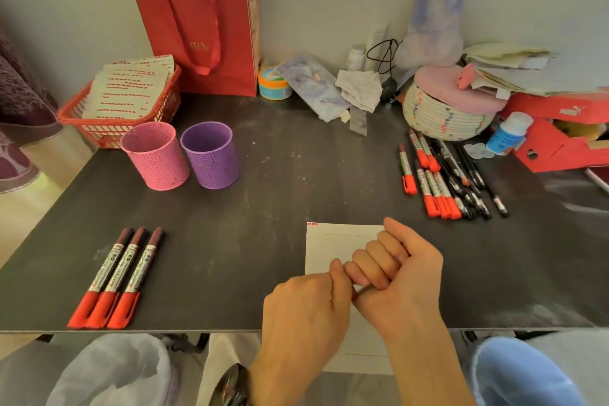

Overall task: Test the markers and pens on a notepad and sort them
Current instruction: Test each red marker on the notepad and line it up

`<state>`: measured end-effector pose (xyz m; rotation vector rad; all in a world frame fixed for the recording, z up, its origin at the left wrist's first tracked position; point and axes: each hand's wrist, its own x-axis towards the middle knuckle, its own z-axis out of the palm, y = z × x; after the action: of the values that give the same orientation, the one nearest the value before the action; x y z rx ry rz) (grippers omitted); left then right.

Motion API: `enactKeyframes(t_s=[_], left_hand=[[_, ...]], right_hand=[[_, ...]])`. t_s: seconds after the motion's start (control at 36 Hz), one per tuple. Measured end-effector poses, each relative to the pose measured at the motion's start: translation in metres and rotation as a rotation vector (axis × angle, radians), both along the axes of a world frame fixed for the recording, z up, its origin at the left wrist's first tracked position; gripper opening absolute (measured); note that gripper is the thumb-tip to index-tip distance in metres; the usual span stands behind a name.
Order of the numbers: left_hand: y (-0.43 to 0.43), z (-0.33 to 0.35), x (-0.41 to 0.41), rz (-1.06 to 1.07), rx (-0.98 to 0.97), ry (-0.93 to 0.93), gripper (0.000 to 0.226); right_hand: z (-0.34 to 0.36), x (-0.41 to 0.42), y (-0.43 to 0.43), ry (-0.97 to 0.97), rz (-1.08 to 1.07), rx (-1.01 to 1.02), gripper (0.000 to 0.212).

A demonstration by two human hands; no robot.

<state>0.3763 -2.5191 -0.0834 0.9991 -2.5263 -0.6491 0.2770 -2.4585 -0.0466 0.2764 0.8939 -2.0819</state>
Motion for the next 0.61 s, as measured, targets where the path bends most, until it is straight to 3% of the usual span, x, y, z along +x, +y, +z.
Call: enactKeyframes(t_s=[0.06, 0.11, 0.14, 0.19, 0.31, 0.36, 0.42, 0.5, 0.61], left_hand=[[-0.003, -0.003, -0.001, -0.018, 0.132, -0.056, 0.061], [-0.017, -0.008, 0.009, -0.043, 0.165, -0.173, 0.041], [-0.025, -0.008, 0.017, -0.026, 0.147, -0.205, 0.028], [-0.046, -0.015, 0.036, 0.108, 0.211, -0.202, 0.021], [-0.057, -0.015, 0.042, 0.211, 0.388, 0.105, 0.065], [-0.055, -0.012, 0.03, 0.192, 0.396, 0.238, 0.075], [-0.058, -0.011, 0.019, 0.102, 0.355, 0.256, 0.078], [-0.072, -0.013, 0.005, 0.051, 0.287, 0.211, 0.065], [-0.087, -0.02, -0.008, -0.12, 0.139, 0.005, 0.028]], right_hand=[[-0.001, -0.006, 0.002, 0.046, 0.01, -0.015, 0.051], [0.003, -0.026, 0.014, 0.129, -0.037, -0.033, 0.05], [0.007, -0.041, 0.024, 0.173, -0.086, -0.05, 0.049], [0.012, -0.072, 0.045, 0.218, -0.178, -0.098, 0.047], [0.0, -0.094, 0.049, 0.183, -0.139, -0.124, 0.051], [-0.009, -0.089, 0.035, 0.122, -0.085, -0.1, 0.051], [-0.015, -0.085, 0.026, 0.071, -0.066, -0.089, 0.046], [-0.019, -0.08, 0.02, 0.112, -0.029, 0.01, 0.047], [-0.023, -0.08, 0.014, 0.25, 0.073, 0.203, 0.063]])
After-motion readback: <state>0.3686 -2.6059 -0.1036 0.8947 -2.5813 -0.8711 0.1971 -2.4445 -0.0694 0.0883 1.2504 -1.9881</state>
